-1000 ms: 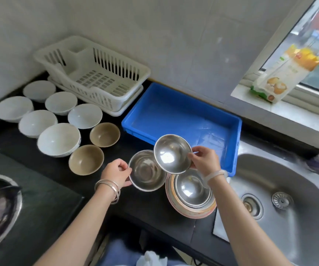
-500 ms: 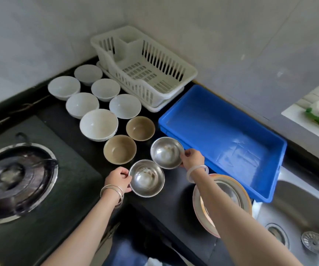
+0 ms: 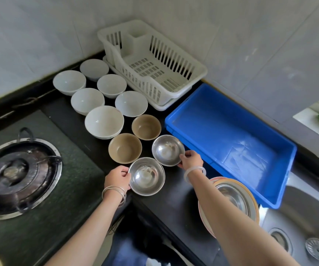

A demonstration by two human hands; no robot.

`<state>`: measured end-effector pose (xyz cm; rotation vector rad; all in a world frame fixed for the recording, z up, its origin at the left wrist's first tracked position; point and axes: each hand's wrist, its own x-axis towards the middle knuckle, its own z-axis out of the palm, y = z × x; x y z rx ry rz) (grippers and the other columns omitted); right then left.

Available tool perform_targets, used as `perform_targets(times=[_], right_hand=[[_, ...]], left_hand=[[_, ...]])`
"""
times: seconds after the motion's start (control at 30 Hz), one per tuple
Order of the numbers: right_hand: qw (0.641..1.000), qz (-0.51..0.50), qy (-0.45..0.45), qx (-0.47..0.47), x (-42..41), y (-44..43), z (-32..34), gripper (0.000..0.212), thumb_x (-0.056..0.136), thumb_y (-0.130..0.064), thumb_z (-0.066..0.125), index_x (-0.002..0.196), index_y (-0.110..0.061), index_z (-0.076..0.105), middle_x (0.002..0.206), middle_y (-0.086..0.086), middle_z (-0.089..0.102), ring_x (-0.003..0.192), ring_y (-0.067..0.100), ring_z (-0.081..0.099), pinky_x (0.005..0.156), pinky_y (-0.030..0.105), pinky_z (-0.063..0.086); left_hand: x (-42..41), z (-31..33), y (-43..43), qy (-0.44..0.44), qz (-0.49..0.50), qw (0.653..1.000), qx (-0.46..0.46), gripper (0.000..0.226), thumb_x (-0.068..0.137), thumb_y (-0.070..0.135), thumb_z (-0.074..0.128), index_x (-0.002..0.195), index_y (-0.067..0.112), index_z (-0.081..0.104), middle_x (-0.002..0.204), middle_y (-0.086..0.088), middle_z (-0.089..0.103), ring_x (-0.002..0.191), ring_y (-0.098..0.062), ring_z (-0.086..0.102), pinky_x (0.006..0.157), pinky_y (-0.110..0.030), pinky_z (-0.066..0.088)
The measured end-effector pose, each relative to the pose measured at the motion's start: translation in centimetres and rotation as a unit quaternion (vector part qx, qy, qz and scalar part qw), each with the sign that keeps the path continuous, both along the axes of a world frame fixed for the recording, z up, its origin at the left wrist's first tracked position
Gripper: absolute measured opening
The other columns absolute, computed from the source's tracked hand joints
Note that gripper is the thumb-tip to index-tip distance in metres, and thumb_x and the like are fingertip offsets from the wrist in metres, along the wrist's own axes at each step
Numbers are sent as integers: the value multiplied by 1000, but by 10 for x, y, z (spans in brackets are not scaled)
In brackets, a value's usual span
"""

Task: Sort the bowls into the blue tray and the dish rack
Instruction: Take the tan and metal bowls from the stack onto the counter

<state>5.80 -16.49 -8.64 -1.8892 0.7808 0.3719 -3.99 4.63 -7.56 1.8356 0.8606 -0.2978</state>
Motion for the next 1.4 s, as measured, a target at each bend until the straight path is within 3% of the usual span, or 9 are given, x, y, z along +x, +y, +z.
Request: perform_targets(times=[0.2,0.33,0.57,0.73,0.83,1.0,1.17,1.3,1.4], right_hand=[[998,-25,11,53,-2,3,2,25,90,-13,58,115,-11,58,98,7,63,77,14,63,69,27,58],[997,-27,13,72,-5,3,4,27,92,-15,56,119,-10,59,102,12,68,85,19,68,71,28,58],[998,26,19,61,-15,-2,13,32,93,-21,54,123,-10,58,100,10,70,79,13,67,72,26,56],[998,59,-33,-14,-29,-26,29,32,92,-23,49,121,-14,61,100,3,66,77,13,66,83,35,56],[991,69,-81,-83,-44,-51,44,23,92,-22,49,107,-14,65,91,0,66,80,19,68,88,42,54],[968,33,-101,-226,-88,-110,61,16,90,-16,55,98,-14,69,96,7,72,81,22,61,70,23,37],[955,-8,-78,-287,-133,-155,56,17,84,-9,59,97,-9,69,96,12,72,94,32,64,73,30,42],[947,-24,-78,-310,-151,-161,52,13,78,-11,65,90,-8,66,91,13,64,89,35,58,67,26,31],[949,-28,-71,-306,-165,-164,44,34,72,-10,73,103,-6,58,99,15,59,93,35,55,74,30,38]], left_hand=[[-2,4,0,-12,19,1000,16,9,84,9,59,91,14,65,84,-3,66,64,-22,65,70,-38,60],[-6,7,2,-18,4,1000,19,18,84,8,58,100,11,66,98,-8,71,89,-26,67,84,-43,56],[-11,19,1,-22,-53,995,83,31,88,13,52,118,11,61,118,-6,67,110,-25,61,96,-33,46],[-10,35,-10,-46,-81,991,101,32,89,14,51,119,14,60,121,-3,65,110,-21,61,88,-26,43],[-4,46,-33,-70,-111,988,82,29,89,16,52,116,15,62,117,-2,67,107,-20,62,90,-25,44],[1,52,-99,-89,-214,972,32,27,90,16,52,115,14,62,113,-2,68,92,-10,59,80,-21,43],[-5,53,-167,-85,-339,936,34,29,88,24,58,116,17,62,115,1,67,101,-13,63,83,-20,42],[-5,52,-193,-97,-378,919,54,30,85,21,63,114,18,61,111,-1,67,100,-18,63,87,-30,51],[-4,51,-206,-105,-407,903,88,40,83,17,64,122,17,55,116,-2,65,106,-21,61,91,-32,49]])
